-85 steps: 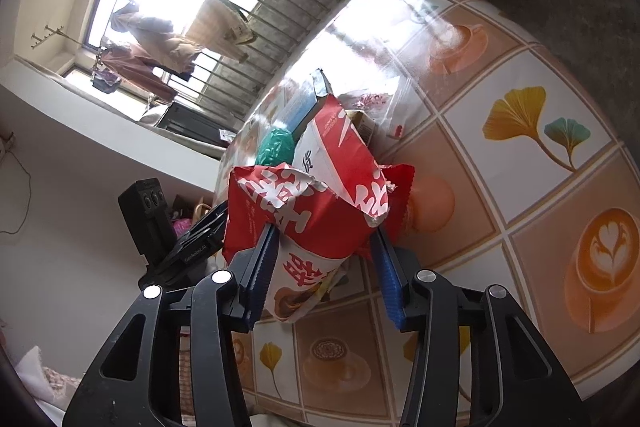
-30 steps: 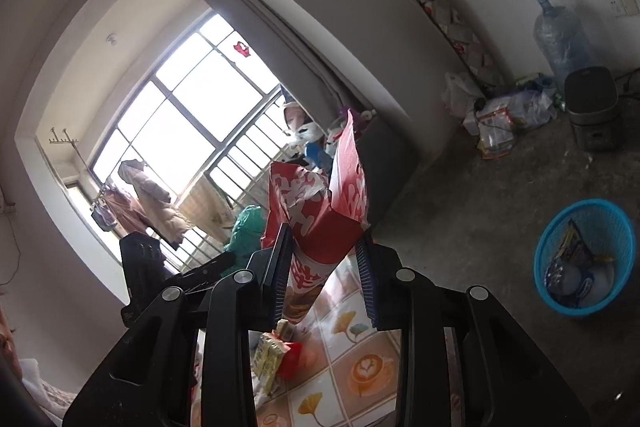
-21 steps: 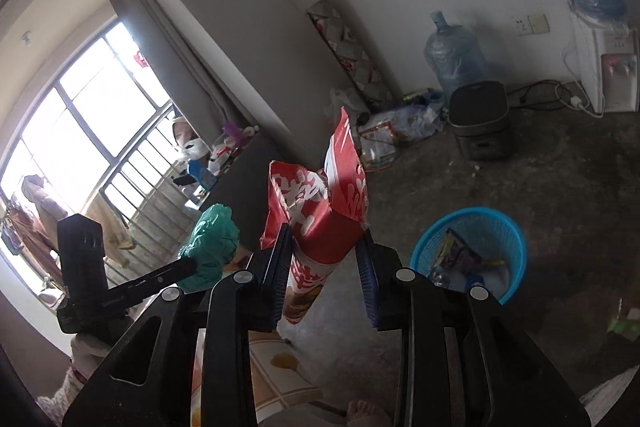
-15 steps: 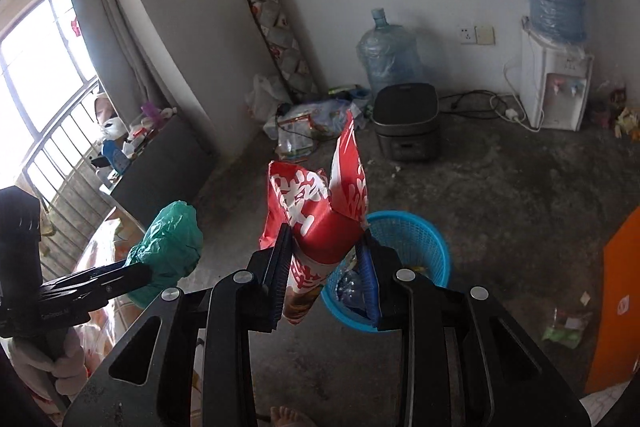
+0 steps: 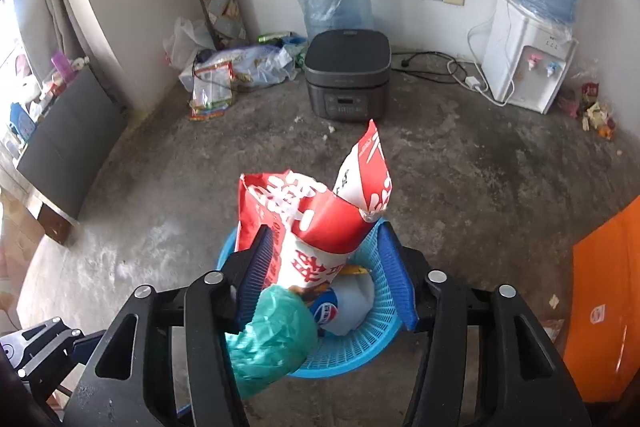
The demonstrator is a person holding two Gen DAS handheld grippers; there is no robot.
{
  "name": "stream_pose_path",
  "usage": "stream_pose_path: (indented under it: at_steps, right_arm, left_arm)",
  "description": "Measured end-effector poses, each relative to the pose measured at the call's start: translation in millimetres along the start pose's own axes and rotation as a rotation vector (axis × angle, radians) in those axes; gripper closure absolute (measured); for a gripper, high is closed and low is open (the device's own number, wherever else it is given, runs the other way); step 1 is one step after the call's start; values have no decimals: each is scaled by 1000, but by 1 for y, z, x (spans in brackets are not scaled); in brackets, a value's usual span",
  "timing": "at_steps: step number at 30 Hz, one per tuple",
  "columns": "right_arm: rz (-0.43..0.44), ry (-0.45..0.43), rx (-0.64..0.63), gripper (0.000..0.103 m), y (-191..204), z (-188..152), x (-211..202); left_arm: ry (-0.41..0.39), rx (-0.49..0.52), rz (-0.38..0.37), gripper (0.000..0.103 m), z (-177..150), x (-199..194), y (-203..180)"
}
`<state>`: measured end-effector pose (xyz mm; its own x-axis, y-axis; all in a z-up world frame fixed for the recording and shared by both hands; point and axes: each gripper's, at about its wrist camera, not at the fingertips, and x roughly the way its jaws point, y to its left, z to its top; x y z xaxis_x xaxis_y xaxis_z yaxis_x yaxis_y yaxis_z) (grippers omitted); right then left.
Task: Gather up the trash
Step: 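Carry the green bag and red-and-white bag to the blue wastebasket and open both tools, then move both open tools back to the trash on the table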
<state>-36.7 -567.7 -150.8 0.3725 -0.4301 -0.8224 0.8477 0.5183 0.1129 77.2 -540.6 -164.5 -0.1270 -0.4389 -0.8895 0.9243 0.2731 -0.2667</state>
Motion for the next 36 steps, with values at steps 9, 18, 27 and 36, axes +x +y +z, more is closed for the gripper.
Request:
stream_pose_path:
  at_steps: [9, 18, 27, 36]
  right_arm:
    - [81, -21, 164, 44, -34, -3, -18]
    - [197, -290, 30, 13, 8, 13, -110]
    - [713, -279, -220, 11, 107, -7, -199]
    - [1137, 122, -414, 36, 219, -79, -237]
  left_arm:
    - [-105, -54, -24, 25, 4, -30, 10]
    - [-378, -56, -16, 25, -22, -201, 52]
    - [-585, -347, 337, 21, -217, -408, 146]
    - [-613, -639, 393, 21, -397, -440, 163]
